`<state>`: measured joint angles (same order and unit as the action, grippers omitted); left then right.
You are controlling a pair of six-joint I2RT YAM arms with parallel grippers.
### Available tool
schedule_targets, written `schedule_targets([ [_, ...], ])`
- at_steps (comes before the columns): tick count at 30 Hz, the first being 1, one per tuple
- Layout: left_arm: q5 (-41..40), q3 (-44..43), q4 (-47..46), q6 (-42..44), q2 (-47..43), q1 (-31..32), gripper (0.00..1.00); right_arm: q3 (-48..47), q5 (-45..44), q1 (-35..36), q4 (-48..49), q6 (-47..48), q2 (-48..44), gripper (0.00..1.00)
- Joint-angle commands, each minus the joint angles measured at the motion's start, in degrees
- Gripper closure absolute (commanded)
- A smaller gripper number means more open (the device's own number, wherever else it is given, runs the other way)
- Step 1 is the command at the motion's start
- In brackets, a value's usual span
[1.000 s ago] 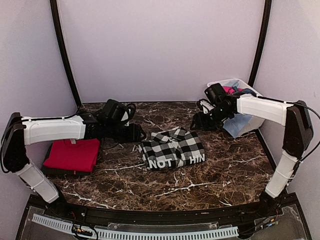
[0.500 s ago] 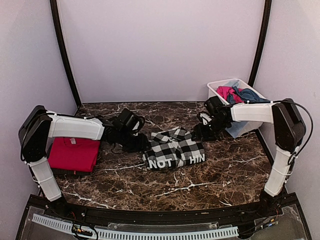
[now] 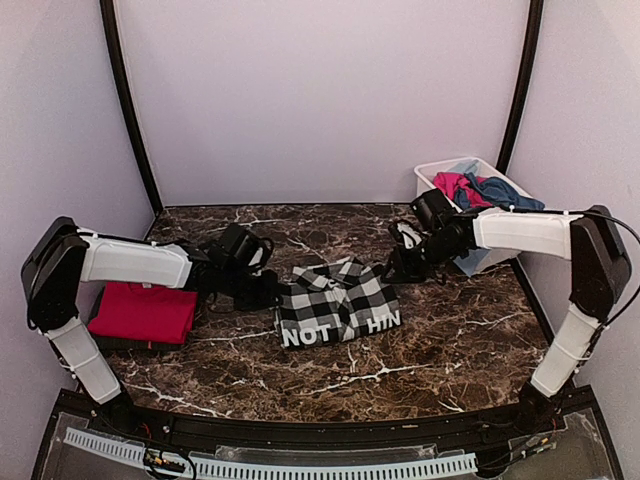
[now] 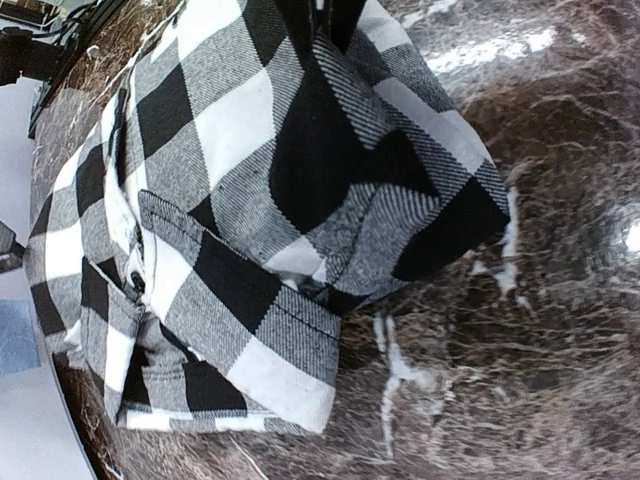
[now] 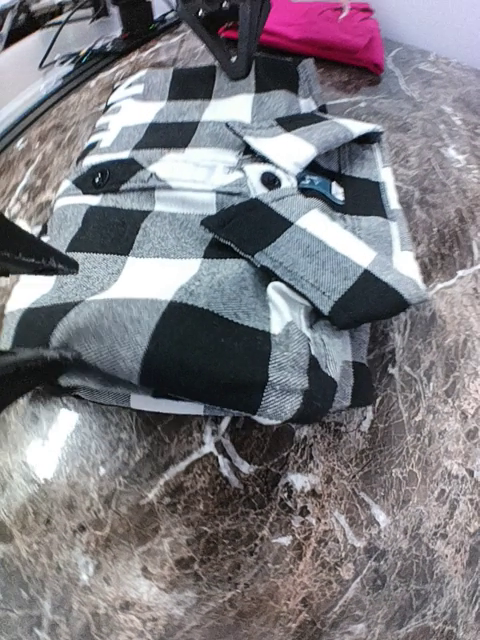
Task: Fold and stack the mixed laundry pile
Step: Adjust the square-folded shirt at the center of the board.
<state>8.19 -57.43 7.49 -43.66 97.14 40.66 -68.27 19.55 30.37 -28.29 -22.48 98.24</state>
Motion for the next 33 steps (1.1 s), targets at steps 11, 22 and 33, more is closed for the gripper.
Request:
schedule_targets([
  [11, 3.2, 11.6, -14.7, -4.4, 5.7, -3.7, 1.0, 4.7, 4.4, 2.4, 10.1, -3.2, 3.5, 0.44],
  [22, 10.5, 12.6, -19.9, 2.1, -4.1, -3.1, 1.0, 4.5, 6.8, 3.8, 10.0, -2.3, -0.1, 1.0],
  [33, 4.9, 10.5, -9.8, 2.1, -7.8, -4.6, 1.0, 5.9, 5.9, 5.3, 10.7, -3.3, 0.2, 1.0],
])
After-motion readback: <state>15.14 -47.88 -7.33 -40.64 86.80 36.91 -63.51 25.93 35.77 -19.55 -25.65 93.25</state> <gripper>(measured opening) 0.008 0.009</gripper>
